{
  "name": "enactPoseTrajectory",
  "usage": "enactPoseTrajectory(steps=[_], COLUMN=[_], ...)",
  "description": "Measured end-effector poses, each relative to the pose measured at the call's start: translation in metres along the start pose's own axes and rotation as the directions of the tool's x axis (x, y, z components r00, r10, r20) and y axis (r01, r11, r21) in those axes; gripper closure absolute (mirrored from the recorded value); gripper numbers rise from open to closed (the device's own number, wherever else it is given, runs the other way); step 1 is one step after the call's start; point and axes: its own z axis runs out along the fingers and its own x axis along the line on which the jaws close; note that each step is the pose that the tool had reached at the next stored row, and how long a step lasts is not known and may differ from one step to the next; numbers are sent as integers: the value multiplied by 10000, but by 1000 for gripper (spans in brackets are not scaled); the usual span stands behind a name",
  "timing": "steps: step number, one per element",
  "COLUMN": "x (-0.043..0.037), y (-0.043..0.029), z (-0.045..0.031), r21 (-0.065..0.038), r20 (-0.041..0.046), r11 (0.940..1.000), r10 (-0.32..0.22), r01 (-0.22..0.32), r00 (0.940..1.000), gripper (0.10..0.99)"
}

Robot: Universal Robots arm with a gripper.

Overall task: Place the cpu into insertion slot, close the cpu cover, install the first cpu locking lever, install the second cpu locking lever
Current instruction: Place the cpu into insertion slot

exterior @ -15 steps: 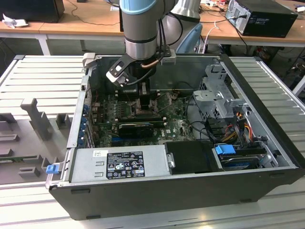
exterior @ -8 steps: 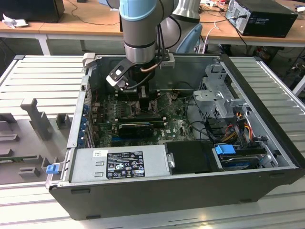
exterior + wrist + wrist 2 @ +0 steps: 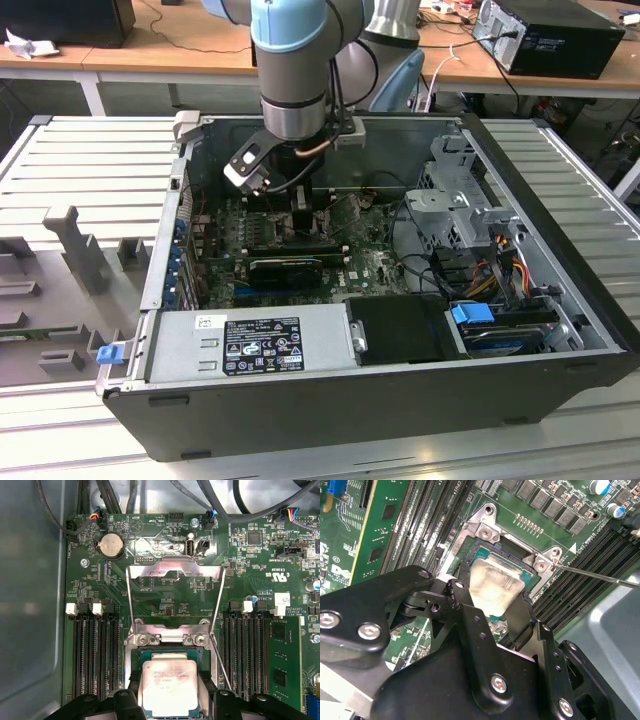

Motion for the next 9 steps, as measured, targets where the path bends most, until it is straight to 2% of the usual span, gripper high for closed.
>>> enactPoseTrajectory(steps=[6, 7, 9], x=[1, 0, 0], y=[0, -1, 0], z=[18, 16, 15], r21=[-4, -1, 0], r20=[-6, -6, -16], r11=[10000, 10000, 10000], r10=[2, 2, 3], r01=[-2, -2, -3], r00=[10000, 10000, 10000], gripper=[549, 486, 486])
